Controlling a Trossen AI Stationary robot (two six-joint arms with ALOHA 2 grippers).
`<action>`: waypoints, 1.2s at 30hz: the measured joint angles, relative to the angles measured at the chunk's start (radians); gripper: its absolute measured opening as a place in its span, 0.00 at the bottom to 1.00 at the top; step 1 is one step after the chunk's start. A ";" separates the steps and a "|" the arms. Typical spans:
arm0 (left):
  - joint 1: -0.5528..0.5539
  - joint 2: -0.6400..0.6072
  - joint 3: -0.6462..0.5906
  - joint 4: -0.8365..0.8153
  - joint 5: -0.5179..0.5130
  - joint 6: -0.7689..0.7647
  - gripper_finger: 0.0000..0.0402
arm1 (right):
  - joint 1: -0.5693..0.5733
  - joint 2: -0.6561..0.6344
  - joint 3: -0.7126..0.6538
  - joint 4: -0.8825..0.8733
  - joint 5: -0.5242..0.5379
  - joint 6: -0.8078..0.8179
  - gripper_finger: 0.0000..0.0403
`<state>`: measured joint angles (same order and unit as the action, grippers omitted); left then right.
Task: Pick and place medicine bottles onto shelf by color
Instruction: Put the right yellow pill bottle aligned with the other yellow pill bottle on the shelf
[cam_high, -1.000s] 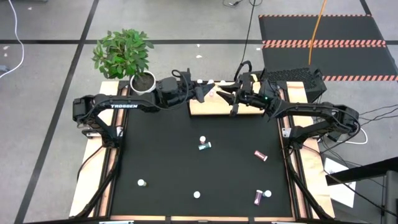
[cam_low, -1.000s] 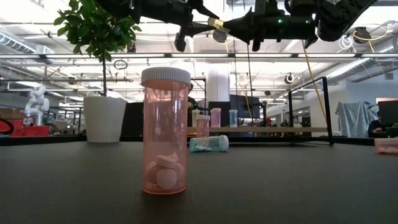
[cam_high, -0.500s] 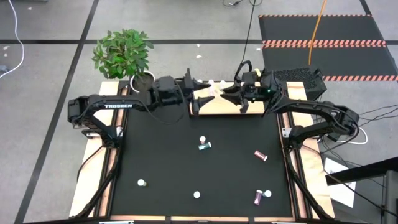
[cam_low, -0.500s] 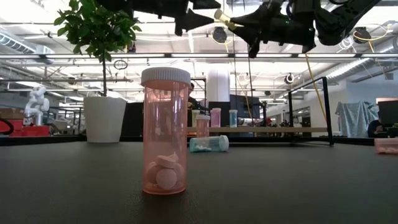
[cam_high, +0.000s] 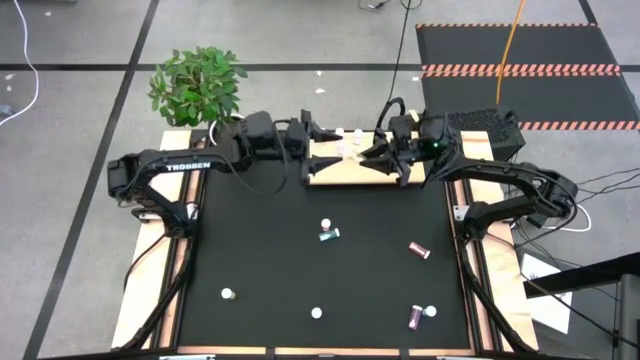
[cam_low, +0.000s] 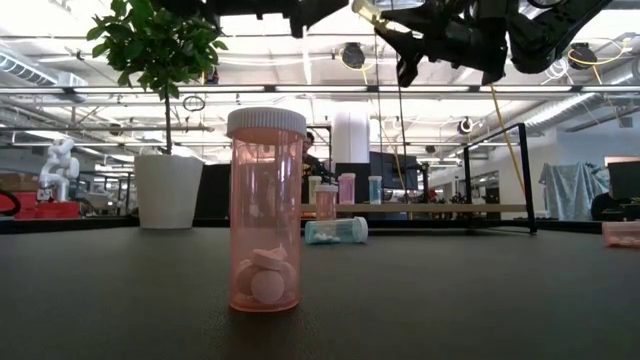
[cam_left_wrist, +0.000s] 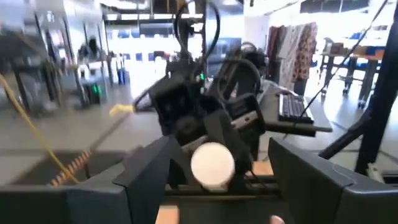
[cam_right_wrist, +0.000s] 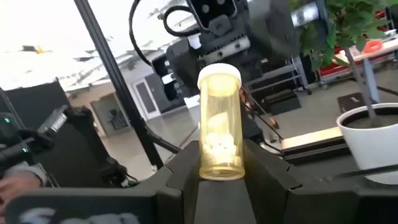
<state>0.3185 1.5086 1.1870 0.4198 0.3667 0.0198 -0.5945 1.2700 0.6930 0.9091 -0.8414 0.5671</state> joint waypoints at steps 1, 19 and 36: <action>-0.003 0.007 0.019 0.002 0.001 0.027 0.66 | 0.000 0.000 0.000 0.012 0.000 0.020 0.25; 0.019 0.038 0.124 -0.100 0.000 0.067 0.48 | 0.001 0.001 0.000 0.108 0.036 0.186 0.25; 0.030 0.062 0.124 -0.066 -0.033 0.024 0.49 | 0.003 0.001 0.000 0.107 0.053 0.192 0.25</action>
<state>0.3483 1.5707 1.3109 0.3539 0.3340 0.0440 -0.5911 1.2705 0.6930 1.0164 -0.7883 0.7586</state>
